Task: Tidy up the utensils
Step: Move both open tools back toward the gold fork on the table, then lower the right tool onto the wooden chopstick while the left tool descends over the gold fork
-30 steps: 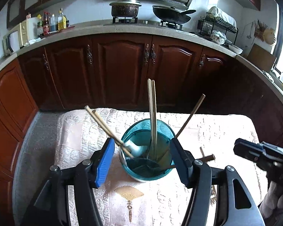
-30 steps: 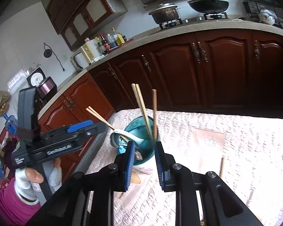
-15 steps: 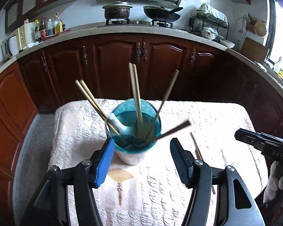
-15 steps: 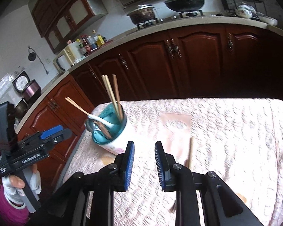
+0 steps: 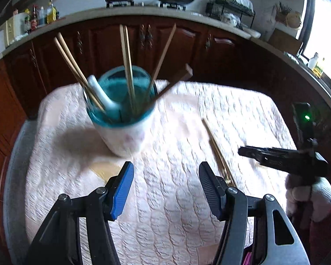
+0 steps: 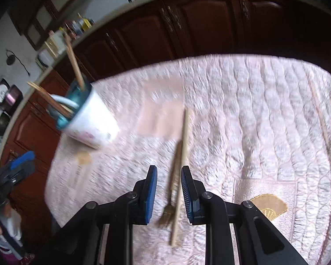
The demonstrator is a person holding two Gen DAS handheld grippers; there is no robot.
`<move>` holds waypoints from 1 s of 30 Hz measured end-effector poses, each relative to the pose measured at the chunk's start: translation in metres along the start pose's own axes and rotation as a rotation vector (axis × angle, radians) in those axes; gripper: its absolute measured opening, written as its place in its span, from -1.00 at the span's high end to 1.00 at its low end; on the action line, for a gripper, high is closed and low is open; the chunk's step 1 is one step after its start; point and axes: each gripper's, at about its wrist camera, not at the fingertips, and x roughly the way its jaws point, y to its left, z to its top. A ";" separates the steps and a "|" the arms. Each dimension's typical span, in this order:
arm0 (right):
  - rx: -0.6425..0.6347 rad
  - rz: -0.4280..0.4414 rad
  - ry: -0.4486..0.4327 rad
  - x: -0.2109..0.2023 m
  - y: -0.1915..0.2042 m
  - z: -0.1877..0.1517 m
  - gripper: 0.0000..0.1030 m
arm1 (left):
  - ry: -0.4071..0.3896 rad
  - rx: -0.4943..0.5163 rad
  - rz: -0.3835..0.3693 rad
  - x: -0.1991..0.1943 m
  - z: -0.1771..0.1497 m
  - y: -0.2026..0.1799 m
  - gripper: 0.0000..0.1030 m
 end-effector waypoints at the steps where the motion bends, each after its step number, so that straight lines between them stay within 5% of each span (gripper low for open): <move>1: 0.008 -0.006 0.009 0.008 -0.004 -0.001 0.51 | 0.015 -0.001 -0.001 0.005 -0.003 -0.001 -0.20; 9: 0.023 -0.009 0.082 0.056 -0.017 0.017 0.54 | 0.087 -0.003 -0.017 0.034 -0.011 -0.006 -0.20; 13: 0.025 -0.012 0.090 0.067 -0.021 0.018 0.78 | 0.102 0.001 -0.025 0.042 -0.012 -0.010 -0.20; 23: 0.148 -0.028 0.064 0.025 -0.074 -0.014 0.83 | 0.127 -0.002 -0.068 0.070 0.002 -0.026 -0.20; 30: 0.166 -0.025 0.046 -0.001 -0.097 -0.019 0.67 | 0.171 0.019 -0.097 0.103 0.013 -0.048 -0.20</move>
